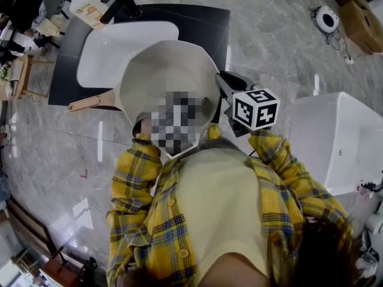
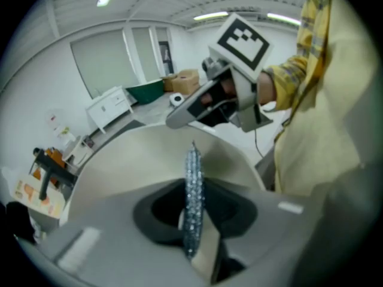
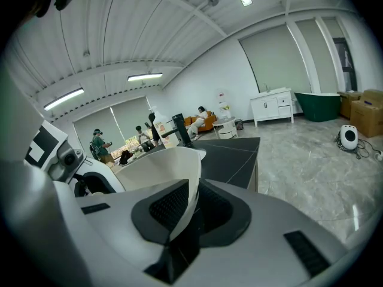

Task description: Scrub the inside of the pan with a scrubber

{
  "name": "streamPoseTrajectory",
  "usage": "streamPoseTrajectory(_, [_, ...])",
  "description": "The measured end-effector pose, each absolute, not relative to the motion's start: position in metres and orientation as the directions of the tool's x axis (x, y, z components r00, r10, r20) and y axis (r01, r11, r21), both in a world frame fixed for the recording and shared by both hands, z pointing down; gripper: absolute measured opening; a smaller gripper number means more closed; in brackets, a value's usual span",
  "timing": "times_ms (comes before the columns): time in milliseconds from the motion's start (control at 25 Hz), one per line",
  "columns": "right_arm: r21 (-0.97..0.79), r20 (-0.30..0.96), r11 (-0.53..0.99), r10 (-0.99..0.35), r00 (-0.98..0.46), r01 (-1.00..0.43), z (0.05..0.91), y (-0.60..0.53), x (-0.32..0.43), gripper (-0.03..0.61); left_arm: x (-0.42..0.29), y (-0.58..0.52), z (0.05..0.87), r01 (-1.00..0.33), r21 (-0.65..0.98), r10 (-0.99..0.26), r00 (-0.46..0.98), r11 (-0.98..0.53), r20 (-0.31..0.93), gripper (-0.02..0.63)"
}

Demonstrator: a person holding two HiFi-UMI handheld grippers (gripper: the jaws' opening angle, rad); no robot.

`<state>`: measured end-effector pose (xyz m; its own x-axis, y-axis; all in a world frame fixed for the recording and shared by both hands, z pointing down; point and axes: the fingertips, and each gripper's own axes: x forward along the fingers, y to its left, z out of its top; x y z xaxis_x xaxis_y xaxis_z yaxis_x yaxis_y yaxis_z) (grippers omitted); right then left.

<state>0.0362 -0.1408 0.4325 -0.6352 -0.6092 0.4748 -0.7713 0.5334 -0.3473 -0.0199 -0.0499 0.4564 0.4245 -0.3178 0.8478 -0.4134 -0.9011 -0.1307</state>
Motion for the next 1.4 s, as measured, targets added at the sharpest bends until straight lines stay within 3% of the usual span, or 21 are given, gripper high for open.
streamPoseTrajectory(240, [-0.341, 0.475, 0.534, -0.613, -0.632, -0.774, 0.429, -0.141, 0.035, 0.017, -0.035, -0.056, 0.436, -0.485, -0.142, -0.383, 0.445, -0.863, 0.810, 0.089])
streamPoseTrajectory(520, [-0.332, 0.477, 0.533, -0.617, -0.626, -0.778, 0.429, -0.143, 0.037, 0.017, -0.097, -0.102, 0.413, -0.615, -0.317, -0.573, 0.276, -0.722, 0.772, 0.089])
streamPoseTrajectory(800, [-0.320, 0.474, 0.528, -0.630, -0.615, -0.787, 0.429, -0.147, 0.038, 0.017, -0.126, -0.133, 0.409, -0.631, -0.472, -0.686, 0.135, -0.616, 0.715, 0.090])
streamPoseTrajectory(1080, [-0.322, 0.458, 0.528, -0.640, -0.617, -0.786, 0.424, -0.150, 0.037, 0.017, -0.147, -0.154, 0.434, -0.643, -0.545, -0.715, 0.006, -0.538, 0.699, 0.091])
streamPoseTrajectory(1400, [-0.327, 0.470, 0.532, -0.626, -0.623, -0.781, 0.428, -0.147, 0.034, 0.017, -0.126, -0.151, 0.460, -0.604, -0.509, -0.659, 0.036, -0.613, 0.751, 0.091])
